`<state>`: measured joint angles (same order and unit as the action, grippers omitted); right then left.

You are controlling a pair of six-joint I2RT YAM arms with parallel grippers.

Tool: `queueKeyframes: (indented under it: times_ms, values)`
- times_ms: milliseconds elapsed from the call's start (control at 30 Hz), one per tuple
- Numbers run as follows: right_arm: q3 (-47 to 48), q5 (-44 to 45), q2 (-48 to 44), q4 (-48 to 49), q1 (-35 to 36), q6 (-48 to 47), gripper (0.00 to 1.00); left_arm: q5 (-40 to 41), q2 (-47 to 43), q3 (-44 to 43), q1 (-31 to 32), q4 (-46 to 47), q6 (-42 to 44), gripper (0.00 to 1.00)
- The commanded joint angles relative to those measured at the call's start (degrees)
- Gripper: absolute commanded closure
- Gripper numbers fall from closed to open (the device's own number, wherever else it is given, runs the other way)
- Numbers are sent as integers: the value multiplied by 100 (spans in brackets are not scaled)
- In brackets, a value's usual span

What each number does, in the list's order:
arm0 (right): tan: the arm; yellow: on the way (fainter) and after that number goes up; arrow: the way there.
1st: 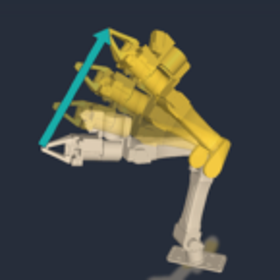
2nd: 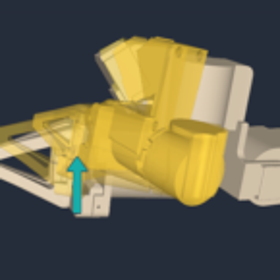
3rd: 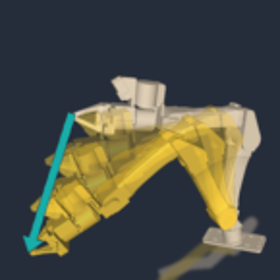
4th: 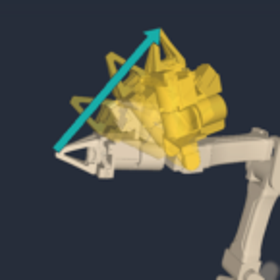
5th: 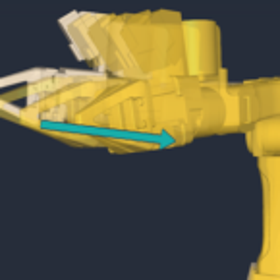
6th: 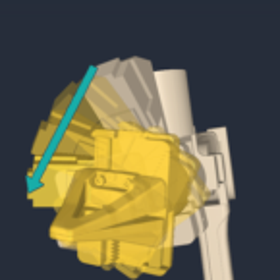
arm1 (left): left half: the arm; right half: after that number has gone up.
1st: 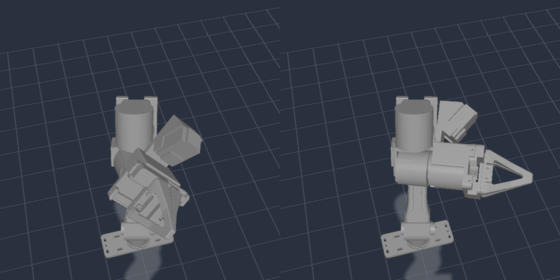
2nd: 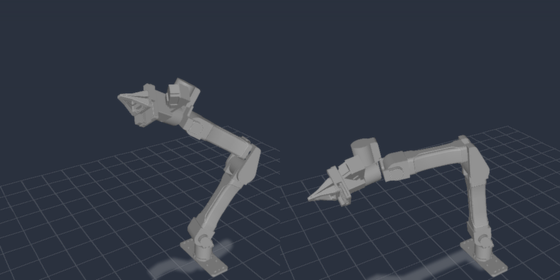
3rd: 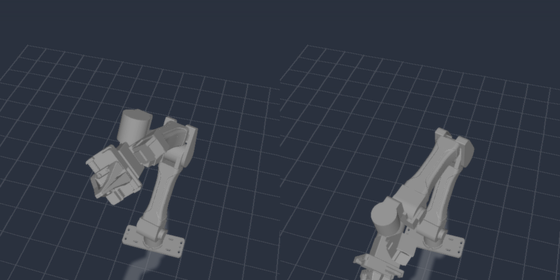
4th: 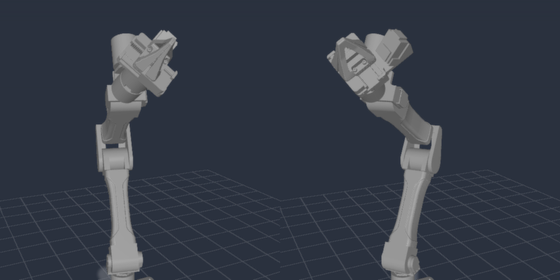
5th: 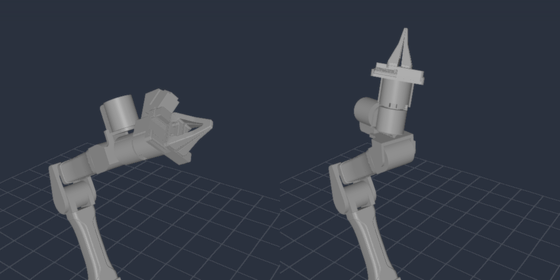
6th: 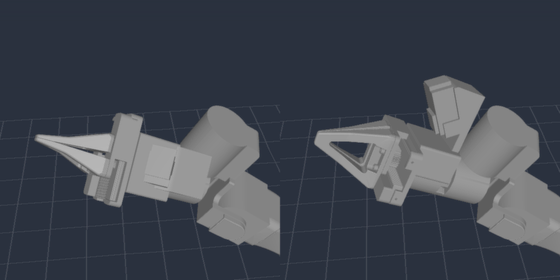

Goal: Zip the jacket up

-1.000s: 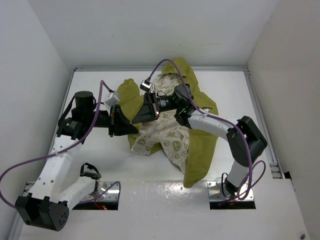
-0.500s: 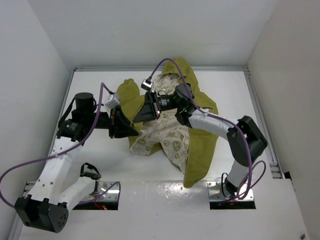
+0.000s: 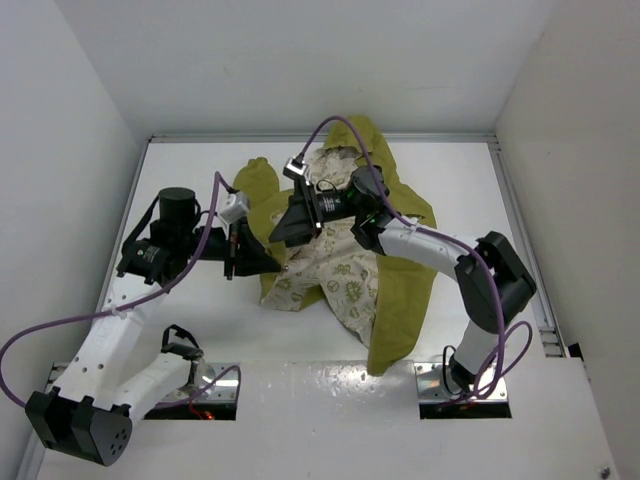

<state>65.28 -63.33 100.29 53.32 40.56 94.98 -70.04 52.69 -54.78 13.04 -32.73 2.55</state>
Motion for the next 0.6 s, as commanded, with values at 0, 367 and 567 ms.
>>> queueKeyframes:
  times_ms: [0, 367, 567]
  values:
    - [21, 14, -299, -153, -126, -497, 32, 192, -13, -24, 94, -76, 150, 100]
    - [-1569, 1509, -2645, -9160, -1413, -8158, 40, 1069, -443, 855, -442, 1627, -658, 100]
    - [-2676, 3886, -3332, -9885, -681, -7917, 41, 1703, -479, 987, -495, 2113, -940, 100]
